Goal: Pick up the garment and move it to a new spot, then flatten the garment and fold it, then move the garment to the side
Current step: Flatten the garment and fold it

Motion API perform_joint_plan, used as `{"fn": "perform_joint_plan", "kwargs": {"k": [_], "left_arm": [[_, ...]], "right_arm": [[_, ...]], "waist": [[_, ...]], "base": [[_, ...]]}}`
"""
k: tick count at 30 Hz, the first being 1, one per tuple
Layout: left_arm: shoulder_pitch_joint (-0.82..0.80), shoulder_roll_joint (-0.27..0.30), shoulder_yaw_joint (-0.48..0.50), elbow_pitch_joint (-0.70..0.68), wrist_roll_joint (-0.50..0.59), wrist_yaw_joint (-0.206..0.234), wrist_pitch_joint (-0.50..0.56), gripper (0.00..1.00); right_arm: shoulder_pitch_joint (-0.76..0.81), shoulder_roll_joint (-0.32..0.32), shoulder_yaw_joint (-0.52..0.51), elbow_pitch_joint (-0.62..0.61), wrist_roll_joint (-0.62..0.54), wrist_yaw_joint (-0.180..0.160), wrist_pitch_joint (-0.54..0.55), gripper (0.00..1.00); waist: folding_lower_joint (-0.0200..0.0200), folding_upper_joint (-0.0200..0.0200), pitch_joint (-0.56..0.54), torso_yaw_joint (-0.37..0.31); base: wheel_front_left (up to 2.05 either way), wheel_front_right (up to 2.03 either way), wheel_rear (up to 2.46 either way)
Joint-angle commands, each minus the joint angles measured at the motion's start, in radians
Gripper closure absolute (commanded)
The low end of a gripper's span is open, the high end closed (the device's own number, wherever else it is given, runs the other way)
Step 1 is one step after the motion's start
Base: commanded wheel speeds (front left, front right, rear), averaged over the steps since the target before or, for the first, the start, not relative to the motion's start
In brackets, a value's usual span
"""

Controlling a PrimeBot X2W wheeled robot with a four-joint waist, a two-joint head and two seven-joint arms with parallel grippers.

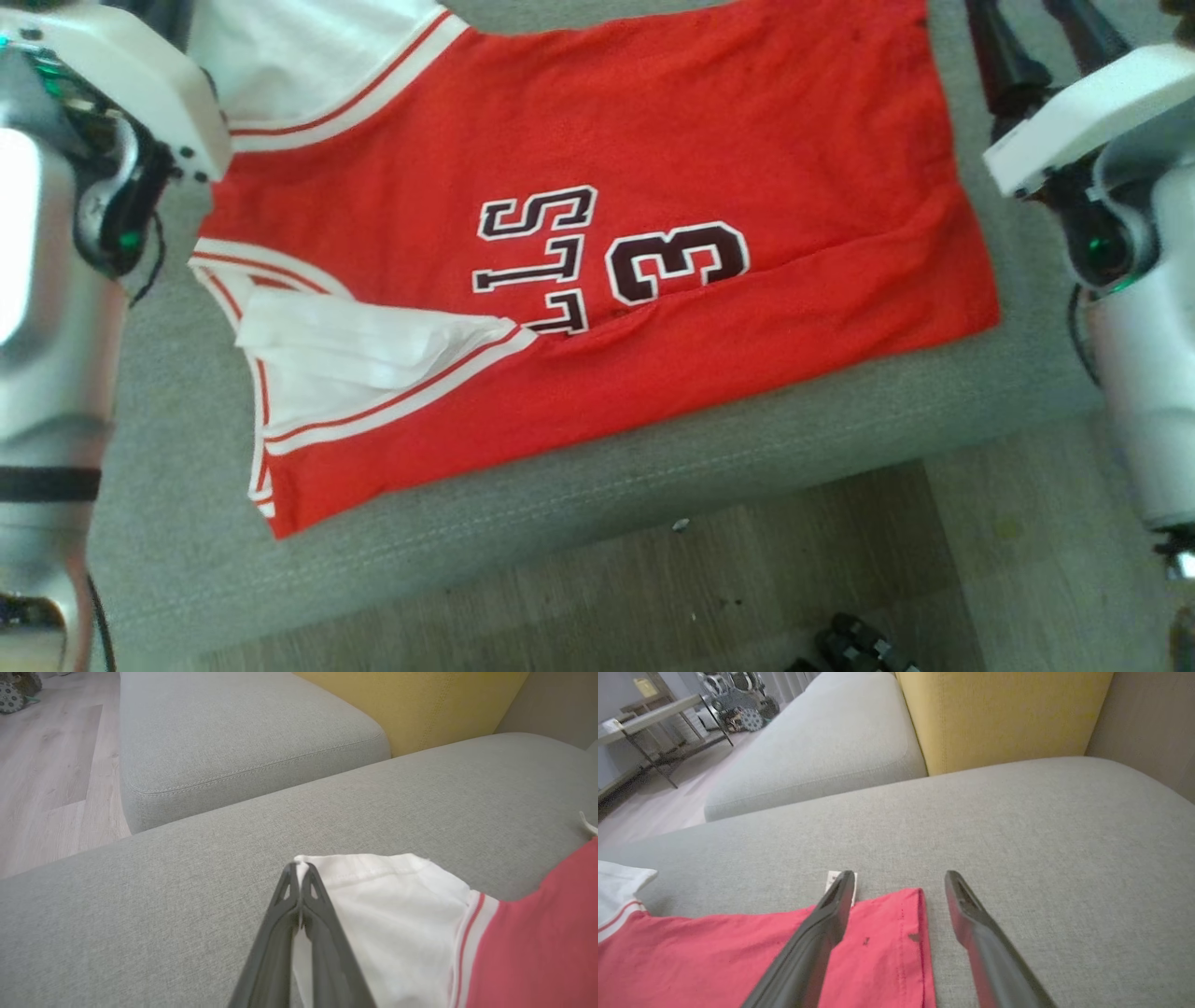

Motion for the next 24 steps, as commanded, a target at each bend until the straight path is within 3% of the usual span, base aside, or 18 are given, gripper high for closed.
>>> {"fn": "perform_joint_plan", "kwargs": {"k": [1, 5, 13, 24], "left_arm": [[-0.015, 0.036, 0.025, -0.041, -0.008, 0.004, -0.011, 1.00], [0.003, 0.026, 0.015, -0.090, -0.011, 0.011, -0.011, 1.00], [0.012, 0.018, 0.000, -0.165, -0.019, 0.017, 0.008, 1.00], [0.020, 0.013, -0.016, -0.215, -0.026, 0.024, 0.013, 1.00]], "right_arm": [[-0.019, -0.014, 0.011, -0.021, 0.003, 0.006, 0.004, 0.00], [-0.066, -0.046, 0.030, 0.057, -0.018, 0.006, 0.027, 0.00], [-0.154, -0.046, 0.049, 0.172, -0.028, 0.006, 0.072, 0.00], [-0.210, -0.051, 0.060, 0.308, -0.068, 0.006, 0.043, 0.00]], "waist": [[0.0000, 0.0000, 0.008, 0.010], [0.0000, 0.0000, 0.022, 0.032], [0.0000, 0.0000, 0.055, 0.058], [0.0000, 0.0000, 0.079, 0.091]], "base": [[0.00, 0.00, 0.00], [0.00, 0.00, 0.00], [0.00, 0.00, 0.00], [0.00, 0.00, 0.00]]}}
